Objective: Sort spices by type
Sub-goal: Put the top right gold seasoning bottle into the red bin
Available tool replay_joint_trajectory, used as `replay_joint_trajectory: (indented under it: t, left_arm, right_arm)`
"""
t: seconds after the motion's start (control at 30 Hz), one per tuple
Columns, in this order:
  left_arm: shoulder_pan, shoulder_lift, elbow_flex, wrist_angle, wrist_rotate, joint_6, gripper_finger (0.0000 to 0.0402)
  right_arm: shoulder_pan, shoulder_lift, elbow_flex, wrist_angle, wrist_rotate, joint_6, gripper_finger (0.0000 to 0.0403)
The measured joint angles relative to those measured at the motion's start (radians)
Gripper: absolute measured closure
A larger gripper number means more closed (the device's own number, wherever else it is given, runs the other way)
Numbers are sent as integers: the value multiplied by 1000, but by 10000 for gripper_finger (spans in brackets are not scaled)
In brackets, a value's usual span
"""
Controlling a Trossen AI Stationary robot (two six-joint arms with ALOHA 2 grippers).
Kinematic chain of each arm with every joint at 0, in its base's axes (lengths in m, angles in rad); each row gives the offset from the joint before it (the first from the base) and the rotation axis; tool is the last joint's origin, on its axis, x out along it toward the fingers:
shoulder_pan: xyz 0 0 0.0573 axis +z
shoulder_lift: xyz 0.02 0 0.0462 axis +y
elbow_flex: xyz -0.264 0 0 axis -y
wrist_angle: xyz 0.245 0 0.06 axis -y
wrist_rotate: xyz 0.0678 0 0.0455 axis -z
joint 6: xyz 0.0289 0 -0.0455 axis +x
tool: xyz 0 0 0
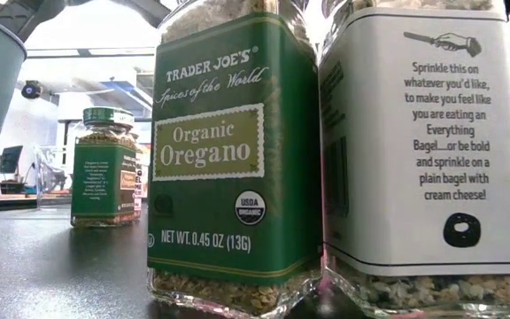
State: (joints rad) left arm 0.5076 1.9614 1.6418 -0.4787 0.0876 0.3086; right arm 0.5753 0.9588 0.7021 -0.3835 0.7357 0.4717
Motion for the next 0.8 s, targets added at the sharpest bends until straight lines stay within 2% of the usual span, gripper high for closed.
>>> replay_joint_trajectory:
  t: [0.13,0.23,0.43,0.63,0.8]
  left_arm:
    - [-7,-12,112,-157,6,19,140]
    - [-33,-28,187,-216,28,48,140]
    - [-154,-77,262,-351,34,49,140]
    - [-309,-169,186,-323,29,0,140]
    - [-435,-272,13,-224,-39,-101,140]
  right_arm:
    - [0,0,0,0,0,0,204]
    - [0,0,0,0,0,0,204]
    - [0,0,0,0,0,0,204]
    - [0,0,0,1,0,0,204]
    - [0,0,0,1,-1,0,204]
